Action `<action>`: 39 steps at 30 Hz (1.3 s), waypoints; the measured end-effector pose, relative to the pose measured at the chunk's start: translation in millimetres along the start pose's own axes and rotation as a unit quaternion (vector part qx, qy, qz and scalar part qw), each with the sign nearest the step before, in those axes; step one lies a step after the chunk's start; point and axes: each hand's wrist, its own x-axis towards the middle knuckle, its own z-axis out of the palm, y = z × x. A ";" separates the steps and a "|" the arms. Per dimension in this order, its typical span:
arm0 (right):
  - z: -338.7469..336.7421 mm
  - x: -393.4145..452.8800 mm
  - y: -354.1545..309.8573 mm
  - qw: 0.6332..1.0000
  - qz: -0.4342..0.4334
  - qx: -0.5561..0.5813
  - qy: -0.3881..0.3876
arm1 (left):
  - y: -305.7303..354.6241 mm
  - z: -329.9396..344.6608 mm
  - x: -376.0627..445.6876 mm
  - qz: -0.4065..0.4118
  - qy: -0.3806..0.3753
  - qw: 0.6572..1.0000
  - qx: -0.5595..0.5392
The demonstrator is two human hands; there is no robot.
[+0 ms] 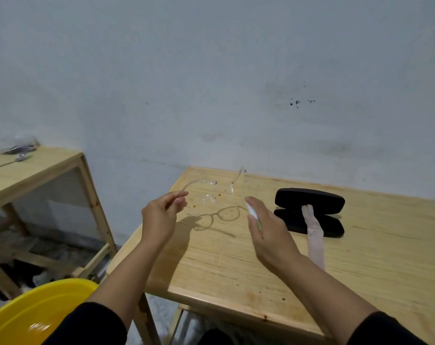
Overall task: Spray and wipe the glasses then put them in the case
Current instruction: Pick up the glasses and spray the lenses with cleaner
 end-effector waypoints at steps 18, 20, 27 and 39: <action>5.5 34.9 -23.4 0.997 -0.041 -0.072 0.008 | 25.7 13.5 -1.1 0.027 -0.034 0.999 -0.025; 9.1 34.6 -29.9 0.995 -0.071 -0.070 -0.011 | 26.1 14.9 -0.3 0.028 -0.035 0.999 -0.020; 22.3 35.0 -42.8 0.992 -0.102 -0.071 -0.028 | 31.2 21.7 0.7 0.029 -0.045 0.998 -0.030; -1.6 41.4 -26.7 0.789 0.224 0.570 0.043 | 36.0 7.2 7.0 0.012 -0.026 0.992 -0.123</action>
